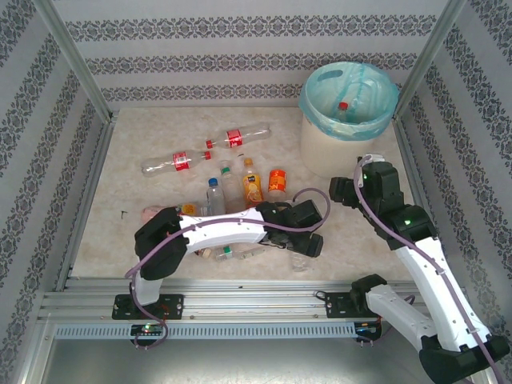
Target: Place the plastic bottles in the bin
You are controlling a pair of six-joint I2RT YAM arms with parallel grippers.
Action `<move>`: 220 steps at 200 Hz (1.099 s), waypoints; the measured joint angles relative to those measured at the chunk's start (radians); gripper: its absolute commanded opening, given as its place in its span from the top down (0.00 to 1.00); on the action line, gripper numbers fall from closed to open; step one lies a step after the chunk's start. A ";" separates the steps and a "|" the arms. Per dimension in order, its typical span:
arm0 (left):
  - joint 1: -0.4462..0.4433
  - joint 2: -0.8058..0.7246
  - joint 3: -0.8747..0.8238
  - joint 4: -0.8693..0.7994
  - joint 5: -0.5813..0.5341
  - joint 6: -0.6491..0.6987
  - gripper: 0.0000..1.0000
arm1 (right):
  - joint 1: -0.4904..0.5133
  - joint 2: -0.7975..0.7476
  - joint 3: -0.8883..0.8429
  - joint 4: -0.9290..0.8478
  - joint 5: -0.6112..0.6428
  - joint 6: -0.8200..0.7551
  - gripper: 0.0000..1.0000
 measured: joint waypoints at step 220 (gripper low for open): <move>-0.001 0.184 0.127 -0.097 0.027 0.013 0.22 | -0.055 0.017 -0.090 0.095 -0.071 -0.003 0.18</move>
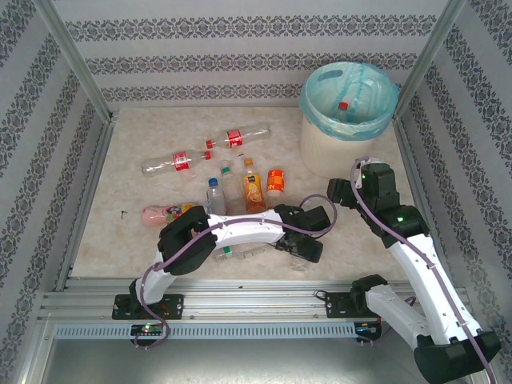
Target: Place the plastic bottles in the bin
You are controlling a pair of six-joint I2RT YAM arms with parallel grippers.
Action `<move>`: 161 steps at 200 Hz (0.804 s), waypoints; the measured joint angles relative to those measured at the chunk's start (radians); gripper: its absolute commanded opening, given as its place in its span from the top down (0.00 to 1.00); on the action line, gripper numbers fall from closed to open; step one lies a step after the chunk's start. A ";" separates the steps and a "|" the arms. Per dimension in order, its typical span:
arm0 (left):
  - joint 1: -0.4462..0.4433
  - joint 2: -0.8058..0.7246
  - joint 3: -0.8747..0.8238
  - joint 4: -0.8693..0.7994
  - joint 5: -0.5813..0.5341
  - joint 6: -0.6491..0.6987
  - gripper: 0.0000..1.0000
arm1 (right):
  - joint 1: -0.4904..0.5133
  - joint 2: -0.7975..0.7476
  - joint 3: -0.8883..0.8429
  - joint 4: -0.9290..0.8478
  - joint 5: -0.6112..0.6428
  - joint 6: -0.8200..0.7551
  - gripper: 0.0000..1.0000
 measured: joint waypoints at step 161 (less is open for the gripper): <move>0.005 -0.169 -0.009 0.004 0.009 0.107 0.37 | -0.002 -0.033 0.084 0.009 -0.004 -0.004 0.19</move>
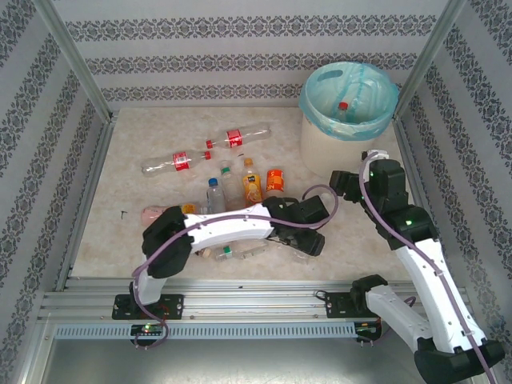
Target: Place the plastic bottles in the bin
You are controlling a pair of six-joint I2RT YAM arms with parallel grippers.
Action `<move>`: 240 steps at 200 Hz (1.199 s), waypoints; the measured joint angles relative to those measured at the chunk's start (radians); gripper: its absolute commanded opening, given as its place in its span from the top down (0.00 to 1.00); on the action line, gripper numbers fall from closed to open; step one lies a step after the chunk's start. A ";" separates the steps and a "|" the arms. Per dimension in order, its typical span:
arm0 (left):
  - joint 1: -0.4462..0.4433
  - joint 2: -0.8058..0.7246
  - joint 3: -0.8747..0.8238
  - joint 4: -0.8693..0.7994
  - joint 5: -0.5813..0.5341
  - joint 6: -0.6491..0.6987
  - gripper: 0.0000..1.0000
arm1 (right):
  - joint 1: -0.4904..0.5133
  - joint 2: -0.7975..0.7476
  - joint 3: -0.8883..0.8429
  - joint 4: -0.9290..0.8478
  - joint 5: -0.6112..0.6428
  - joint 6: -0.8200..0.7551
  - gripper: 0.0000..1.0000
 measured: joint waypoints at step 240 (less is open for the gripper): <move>0.104 -0.607 -0.405 0.456 -0.151 0.478 0.38 | 0.124 0.229 0.307 0.245 -0.419 0.142 0.30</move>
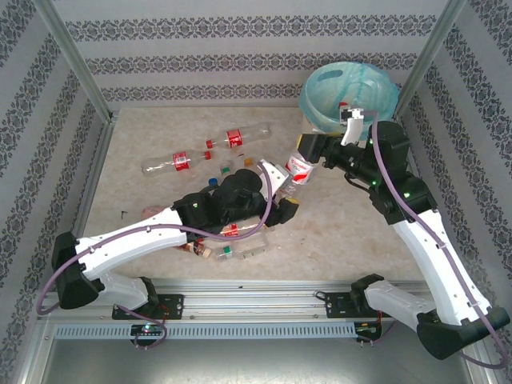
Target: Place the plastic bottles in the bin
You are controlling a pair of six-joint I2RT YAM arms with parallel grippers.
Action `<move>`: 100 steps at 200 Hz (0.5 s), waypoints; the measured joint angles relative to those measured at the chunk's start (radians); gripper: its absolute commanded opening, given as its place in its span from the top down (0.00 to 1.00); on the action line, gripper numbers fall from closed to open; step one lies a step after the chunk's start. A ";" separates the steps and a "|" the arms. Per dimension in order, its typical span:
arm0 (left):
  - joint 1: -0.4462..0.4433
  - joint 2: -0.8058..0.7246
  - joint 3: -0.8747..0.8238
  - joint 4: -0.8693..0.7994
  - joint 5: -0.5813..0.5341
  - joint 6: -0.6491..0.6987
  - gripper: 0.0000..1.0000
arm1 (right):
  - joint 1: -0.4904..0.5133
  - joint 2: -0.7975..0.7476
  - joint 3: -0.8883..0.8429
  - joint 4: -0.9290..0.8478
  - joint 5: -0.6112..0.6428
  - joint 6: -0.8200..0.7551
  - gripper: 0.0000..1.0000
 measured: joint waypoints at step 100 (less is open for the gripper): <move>0.017 -0.015 -0.012 0.023 -0.019 0.033 0.28 | 0.040 0.111 0.150 -0.056 0.042 0.005 0.83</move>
